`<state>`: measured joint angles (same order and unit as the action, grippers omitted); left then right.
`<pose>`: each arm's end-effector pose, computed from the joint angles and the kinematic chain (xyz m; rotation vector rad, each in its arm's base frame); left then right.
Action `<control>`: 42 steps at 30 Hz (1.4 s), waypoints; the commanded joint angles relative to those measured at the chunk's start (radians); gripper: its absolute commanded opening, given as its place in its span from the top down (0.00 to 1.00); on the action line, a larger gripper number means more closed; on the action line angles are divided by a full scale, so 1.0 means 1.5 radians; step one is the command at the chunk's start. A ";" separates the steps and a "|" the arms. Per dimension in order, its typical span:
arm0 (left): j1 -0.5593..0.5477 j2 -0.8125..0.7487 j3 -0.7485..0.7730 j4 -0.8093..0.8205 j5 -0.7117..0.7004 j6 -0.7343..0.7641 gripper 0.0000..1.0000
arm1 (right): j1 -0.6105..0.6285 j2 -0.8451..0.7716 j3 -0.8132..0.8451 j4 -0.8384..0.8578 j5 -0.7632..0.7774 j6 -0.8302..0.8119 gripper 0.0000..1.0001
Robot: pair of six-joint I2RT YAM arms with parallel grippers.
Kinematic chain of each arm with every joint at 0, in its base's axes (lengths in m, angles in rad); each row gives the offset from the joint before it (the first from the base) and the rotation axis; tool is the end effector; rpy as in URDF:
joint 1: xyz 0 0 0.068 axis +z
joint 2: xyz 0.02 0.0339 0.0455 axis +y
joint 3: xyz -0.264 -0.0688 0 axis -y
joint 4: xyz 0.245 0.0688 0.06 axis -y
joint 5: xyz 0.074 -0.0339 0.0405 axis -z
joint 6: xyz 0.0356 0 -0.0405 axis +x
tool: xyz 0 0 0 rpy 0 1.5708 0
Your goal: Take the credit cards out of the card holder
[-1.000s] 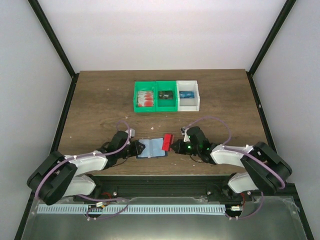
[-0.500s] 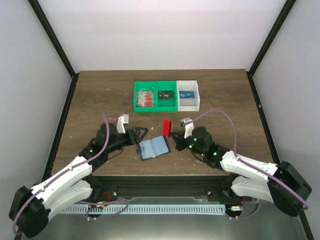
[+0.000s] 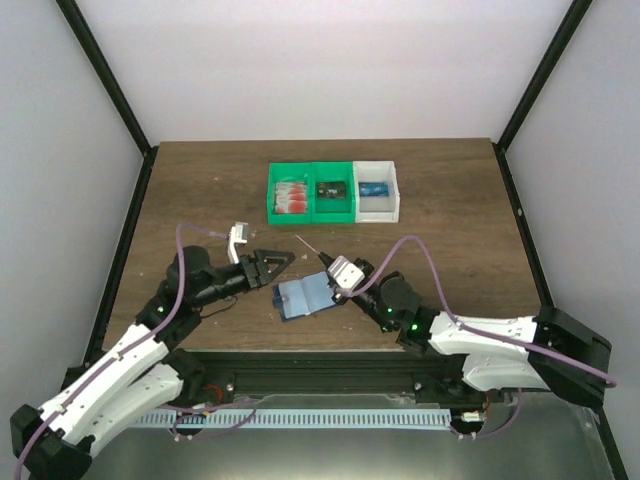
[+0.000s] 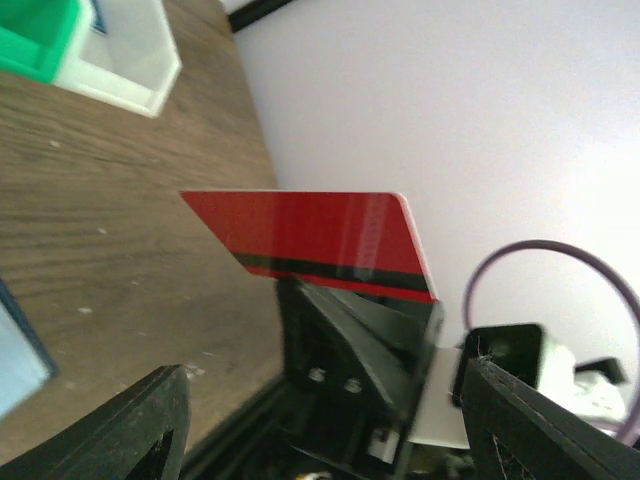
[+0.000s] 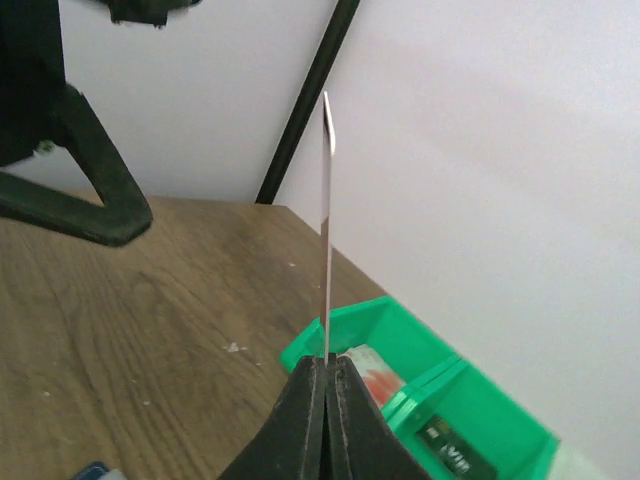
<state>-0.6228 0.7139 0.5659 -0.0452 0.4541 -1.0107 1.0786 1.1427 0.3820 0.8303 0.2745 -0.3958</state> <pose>0.1336 -0.1151 0.2892 -0.0122 2.0352 -1.5161 0.1206 0.2045 0.2358 -0.8422 1.2574 0.3425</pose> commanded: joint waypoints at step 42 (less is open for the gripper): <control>0.003 -0.031 -0.128 0.146 0.070 -0.057 1.00 | 0.154 0.013 -0.064 0.155 0.117 -0.254 0.56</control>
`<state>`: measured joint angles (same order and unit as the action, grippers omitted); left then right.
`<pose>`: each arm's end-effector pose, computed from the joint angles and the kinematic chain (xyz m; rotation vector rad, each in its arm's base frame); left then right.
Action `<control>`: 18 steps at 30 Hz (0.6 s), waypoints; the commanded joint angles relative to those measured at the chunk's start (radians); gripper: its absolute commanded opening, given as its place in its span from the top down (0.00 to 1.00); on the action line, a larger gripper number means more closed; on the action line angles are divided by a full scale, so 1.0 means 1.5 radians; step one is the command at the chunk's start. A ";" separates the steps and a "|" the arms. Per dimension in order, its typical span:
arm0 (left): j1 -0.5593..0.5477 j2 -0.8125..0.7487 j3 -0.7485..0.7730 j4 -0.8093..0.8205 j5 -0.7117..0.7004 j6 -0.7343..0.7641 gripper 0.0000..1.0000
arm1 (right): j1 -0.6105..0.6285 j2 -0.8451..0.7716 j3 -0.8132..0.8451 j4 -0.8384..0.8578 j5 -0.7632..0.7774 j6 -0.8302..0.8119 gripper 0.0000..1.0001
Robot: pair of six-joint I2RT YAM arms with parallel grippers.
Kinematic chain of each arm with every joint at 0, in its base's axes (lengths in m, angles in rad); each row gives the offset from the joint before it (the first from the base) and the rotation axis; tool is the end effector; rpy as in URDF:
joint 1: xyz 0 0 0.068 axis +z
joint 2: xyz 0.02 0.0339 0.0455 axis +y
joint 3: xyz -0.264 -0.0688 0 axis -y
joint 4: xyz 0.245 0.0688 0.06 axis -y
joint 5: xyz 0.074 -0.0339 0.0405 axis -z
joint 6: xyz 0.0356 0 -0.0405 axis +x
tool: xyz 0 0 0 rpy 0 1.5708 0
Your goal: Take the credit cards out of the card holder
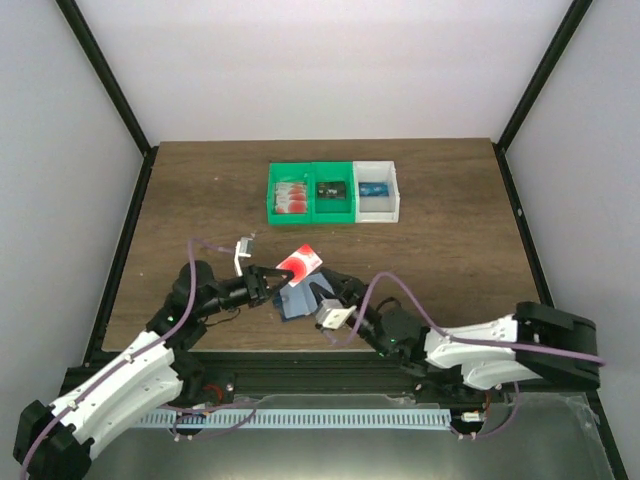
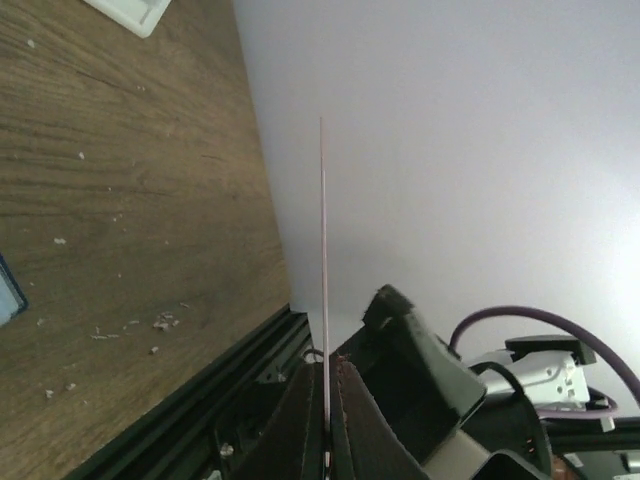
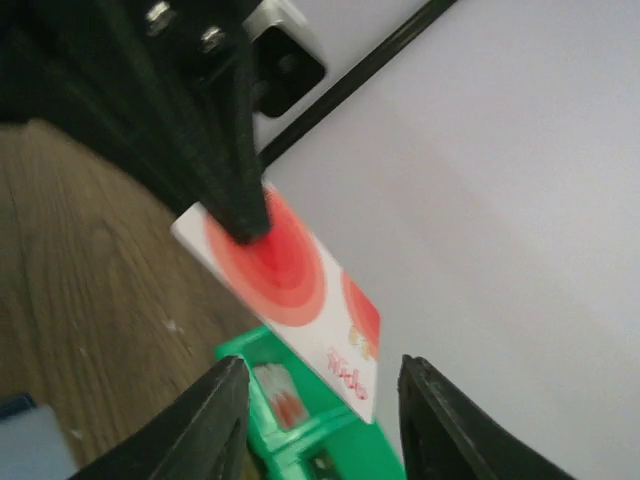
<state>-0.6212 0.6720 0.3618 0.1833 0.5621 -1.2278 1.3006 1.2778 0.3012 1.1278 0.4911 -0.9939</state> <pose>0.1258 -0.1134 0.2470 -0.1121 2.0588 -1.7521 0.0789 0.2218 0.2127 -1.0932 0.9346 -0.0965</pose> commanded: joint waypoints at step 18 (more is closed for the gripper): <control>0.004 -0.052 -0.033 0.111 0.022 0.203 1.00 | -0.063 -0.457 0.094 -0.619 -0.238 0.957 0.41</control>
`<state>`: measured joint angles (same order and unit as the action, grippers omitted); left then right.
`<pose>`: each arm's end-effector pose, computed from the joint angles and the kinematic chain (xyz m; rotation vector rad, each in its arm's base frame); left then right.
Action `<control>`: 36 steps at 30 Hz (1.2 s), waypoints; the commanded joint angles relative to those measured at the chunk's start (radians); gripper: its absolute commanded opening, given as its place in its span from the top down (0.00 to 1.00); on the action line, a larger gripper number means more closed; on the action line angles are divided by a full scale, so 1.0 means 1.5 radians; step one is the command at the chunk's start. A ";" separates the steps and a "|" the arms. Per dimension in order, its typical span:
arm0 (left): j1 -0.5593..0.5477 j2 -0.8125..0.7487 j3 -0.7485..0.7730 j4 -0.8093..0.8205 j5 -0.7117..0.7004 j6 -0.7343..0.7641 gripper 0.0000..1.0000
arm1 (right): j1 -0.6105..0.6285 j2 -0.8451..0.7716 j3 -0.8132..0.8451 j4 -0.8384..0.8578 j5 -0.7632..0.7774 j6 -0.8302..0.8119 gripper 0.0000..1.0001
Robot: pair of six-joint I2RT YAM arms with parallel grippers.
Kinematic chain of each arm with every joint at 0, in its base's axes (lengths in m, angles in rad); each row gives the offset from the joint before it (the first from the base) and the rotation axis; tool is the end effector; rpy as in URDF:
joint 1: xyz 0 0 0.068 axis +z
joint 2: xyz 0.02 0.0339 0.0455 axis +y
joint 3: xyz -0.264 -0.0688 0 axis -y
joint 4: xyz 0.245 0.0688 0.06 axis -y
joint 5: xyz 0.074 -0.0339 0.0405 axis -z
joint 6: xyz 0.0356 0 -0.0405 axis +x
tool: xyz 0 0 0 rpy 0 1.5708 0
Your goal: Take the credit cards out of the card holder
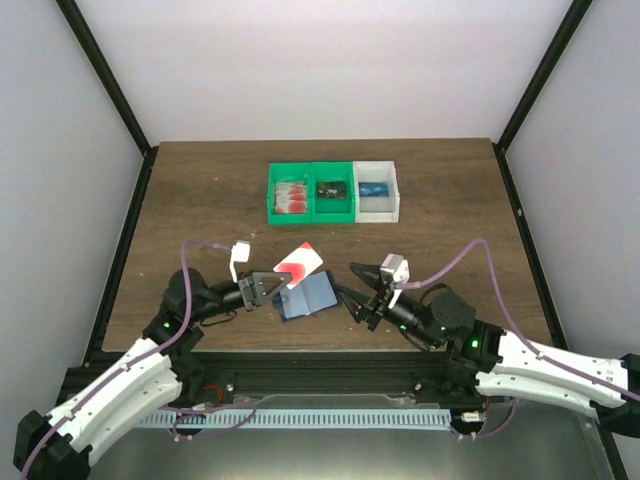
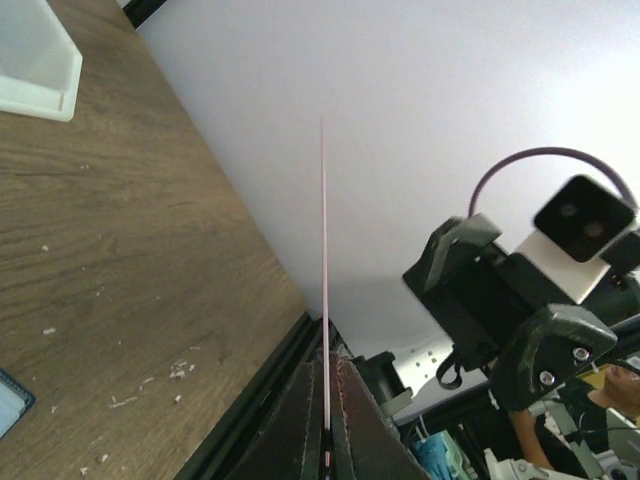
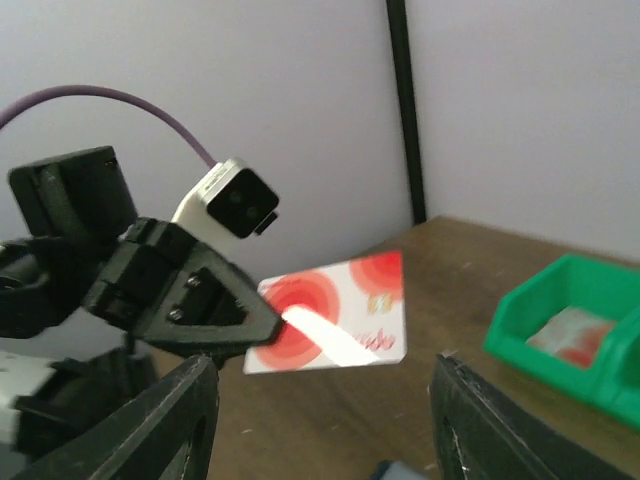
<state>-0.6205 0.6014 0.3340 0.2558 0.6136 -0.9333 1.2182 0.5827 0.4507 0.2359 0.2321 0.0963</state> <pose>0.1163 -0.1083 0.2548 0.2727 1.8405 -1.6316 0.0624 0.1458 0.2973 -0.6429 1.3934 0.8913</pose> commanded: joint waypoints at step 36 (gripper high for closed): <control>0.002 -0.035 -0.172 0.417 -0.091 -0.221 1.00 | -0.008 0.439 0.091 0.434 -0.068 0.689 0.84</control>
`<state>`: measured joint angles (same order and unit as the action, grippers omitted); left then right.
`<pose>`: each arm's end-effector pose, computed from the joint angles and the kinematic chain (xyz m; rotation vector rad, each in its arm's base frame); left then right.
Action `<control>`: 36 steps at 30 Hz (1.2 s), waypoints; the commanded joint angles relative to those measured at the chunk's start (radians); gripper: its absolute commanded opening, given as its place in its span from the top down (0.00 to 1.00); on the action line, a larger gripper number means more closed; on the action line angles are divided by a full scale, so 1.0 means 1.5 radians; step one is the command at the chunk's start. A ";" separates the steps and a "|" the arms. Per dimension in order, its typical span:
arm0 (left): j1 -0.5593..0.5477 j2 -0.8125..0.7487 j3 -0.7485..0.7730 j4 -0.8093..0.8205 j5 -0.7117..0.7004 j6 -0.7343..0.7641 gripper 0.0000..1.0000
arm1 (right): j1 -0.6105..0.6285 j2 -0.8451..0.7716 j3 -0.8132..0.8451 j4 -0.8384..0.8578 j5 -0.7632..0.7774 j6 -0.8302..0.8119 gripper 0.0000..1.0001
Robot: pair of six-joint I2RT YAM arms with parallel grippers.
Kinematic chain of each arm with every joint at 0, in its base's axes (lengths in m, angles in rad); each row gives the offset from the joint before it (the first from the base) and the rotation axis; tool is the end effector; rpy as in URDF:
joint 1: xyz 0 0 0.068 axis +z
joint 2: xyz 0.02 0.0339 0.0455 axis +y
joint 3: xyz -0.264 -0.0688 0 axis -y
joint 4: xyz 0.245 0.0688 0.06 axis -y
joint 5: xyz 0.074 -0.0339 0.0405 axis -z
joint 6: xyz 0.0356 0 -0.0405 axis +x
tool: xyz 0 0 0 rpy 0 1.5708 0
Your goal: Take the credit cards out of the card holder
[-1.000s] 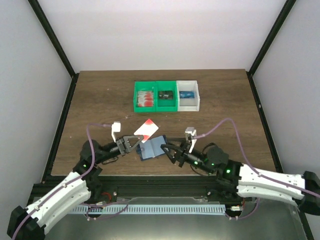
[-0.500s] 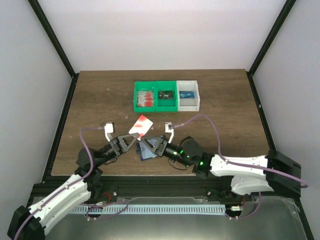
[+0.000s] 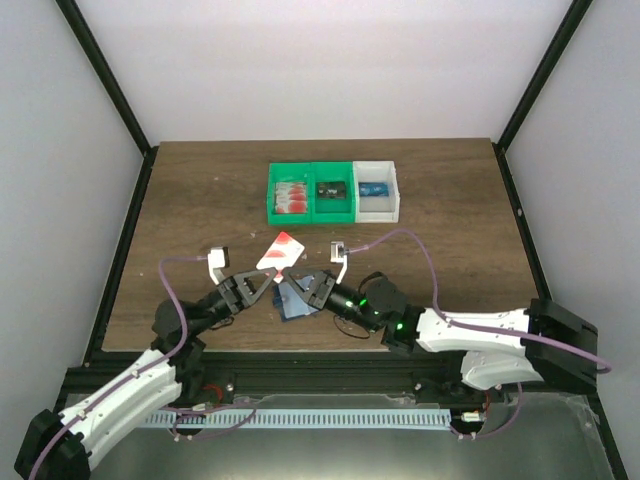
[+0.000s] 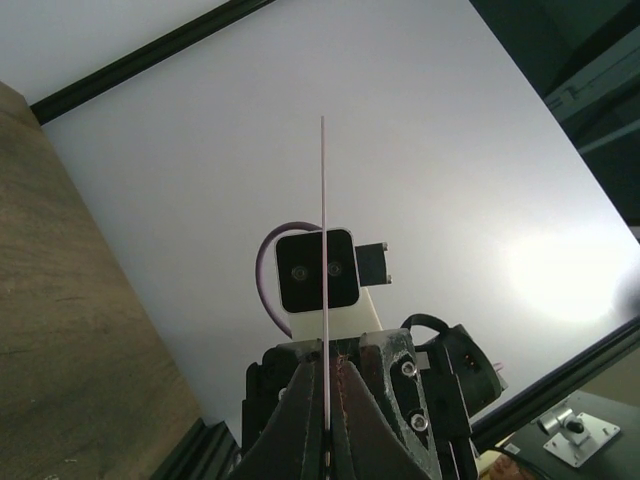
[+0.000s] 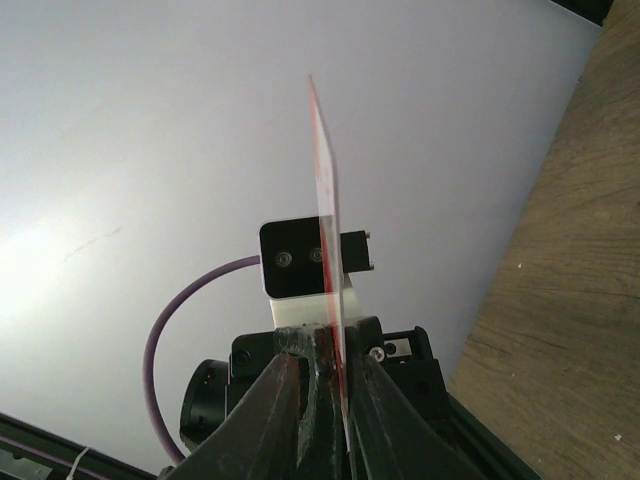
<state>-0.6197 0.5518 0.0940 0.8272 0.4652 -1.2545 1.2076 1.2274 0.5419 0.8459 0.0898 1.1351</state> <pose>0.1048 -0.0944 0.2356 0.0231 1.4927 -1.8573 0.0978 0.2483 0.2709 0.0281 1.7019 1.8099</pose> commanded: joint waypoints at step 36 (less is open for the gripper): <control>0.002 0.092 0.474 -0.846 0.318 0.545 0.59 | -0.079 -0.251 0.140 -0.756 -0.518 -0.526 0.99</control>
<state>-0.6159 0.6693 0.7609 -0.2928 0.8467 -0.5747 1.0943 0.8368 0.6796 -0.1707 -0.6140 0.4049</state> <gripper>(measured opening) 0.456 0.017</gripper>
